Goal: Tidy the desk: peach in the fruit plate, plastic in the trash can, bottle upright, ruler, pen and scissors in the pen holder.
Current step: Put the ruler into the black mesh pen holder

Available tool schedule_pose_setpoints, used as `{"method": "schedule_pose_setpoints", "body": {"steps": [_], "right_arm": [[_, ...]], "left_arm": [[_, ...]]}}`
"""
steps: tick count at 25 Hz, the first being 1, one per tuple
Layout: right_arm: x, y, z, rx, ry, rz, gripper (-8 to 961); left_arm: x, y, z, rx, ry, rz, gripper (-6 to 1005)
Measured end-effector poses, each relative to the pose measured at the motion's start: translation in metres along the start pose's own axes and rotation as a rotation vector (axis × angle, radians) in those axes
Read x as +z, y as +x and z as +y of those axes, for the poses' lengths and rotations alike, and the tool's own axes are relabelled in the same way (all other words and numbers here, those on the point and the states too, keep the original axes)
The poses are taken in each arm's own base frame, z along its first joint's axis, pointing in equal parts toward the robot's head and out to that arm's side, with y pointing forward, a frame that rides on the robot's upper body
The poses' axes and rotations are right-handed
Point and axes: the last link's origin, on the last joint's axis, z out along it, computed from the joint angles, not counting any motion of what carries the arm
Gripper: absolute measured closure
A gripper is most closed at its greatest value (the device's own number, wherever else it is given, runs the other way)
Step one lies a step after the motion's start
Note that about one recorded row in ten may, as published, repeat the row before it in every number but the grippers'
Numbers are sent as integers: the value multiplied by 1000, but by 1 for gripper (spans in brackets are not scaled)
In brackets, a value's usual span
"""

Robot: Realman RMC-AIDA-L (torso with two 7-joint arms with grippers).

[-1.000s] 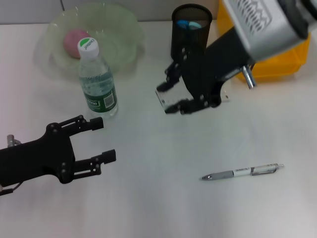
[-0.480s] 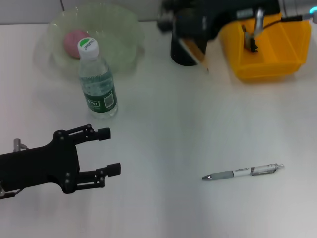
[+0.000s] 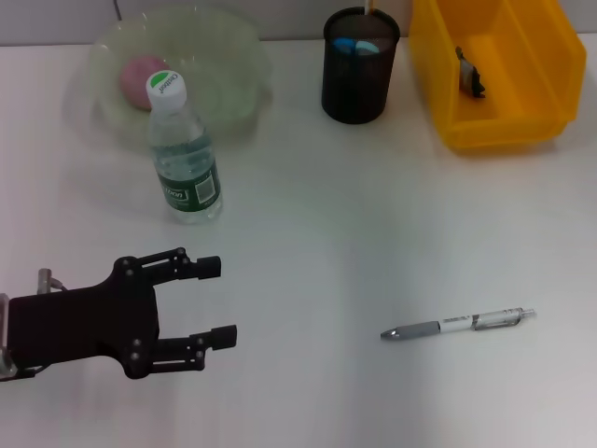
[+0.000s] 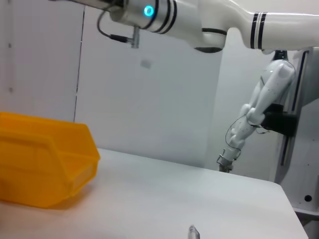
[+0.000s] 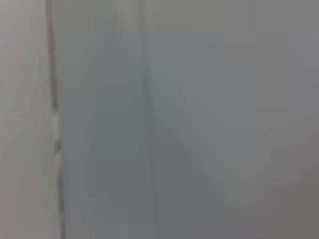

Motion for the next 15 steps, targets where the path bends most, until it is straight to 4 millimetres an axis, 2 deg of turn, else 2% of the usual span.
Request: {"method": "schedule_pose_setpoints", "body": {"steps": [4, 5, 15], "right_arm": [[3, 1, -11, 19, 76, -77, 492], [10, 4, -13, -1, 103, -99, 490], [38, 24, -15, -53, 173, -88, 475]], "left_arm": [[1, 0, 0, 0, -4, 1, 216], [1, 0, 1, -2, -6, 1, 216], [6, -1, 4, -23, -30, 6, 217]]}}
